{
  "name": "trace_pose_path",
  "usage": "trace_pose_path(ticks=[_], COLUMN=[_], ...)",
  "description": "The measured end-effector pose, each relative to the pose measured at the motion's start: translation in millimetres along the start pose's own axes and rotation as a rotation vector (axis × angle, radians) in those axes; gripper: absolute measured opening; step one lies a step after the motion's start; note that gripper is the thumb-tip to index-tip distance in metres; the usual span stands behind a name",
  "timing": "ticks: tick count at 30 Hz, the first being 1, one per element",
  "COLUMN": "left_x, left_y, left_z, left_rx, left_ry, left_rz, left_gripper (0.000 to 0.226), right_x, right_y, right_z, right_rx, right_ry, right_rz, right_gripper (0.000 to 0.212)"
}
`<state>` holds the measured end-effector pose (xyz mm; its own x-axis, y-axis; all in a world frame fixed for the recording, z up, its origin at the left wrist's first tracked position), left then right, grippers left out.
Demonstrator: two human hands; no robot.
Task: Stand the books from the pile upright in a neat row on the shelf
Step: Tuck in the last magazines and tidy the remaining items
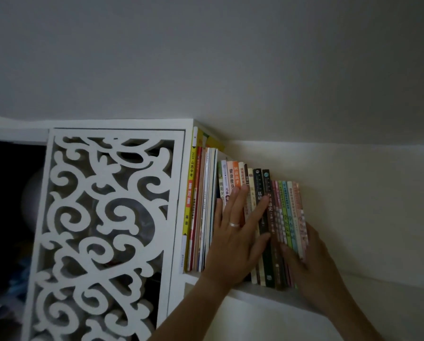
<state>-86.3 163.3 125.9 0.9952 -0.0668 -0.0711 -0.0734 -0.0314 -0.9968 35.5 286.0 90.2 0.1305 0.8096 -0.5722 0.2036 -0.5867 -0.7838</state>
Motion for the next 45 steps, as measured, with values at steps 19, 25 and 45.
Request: trace_pose_path(ticks=[19,25,45], left_x=[-12.9,-37.3,-41.8], left_y=[7.2,14.9,13.9], left_z=[-31.2,-41.0,-49.1], left_rx=[0.315,0.409,0.422], left_ry=[0.046,-0.206,-0.298], left_rz=[-0.086,-0.269,-0.290], left_gripper=[0.038,0.048,0.046], right_x=[-68.5,-72.3,-86.4], right_y=[7.7,9.9,14.6], right_z=[13.9,21.3,21.3], right_rx=[0.359,0.458,0.582], right_ry=[0.485,0.609,0.554], right_rz=[-0.329,-0.296,-0.310], right_gripper=[0.117,0.117,0.105])
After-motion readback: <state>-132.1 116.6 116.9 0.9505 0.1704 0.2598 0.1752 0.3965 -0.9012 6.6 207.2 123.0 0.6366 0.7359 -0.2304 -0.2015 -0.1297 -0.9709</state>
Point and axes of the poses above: each hand's wrist, its own y-axis away from the middle knuckle, its own z-axis out of the palm, x = y × z, the point moved 10 cm from there along -y, towards the middle knuckle, and after that the axes turned 11 degrees about x, right-handed, at the moved point
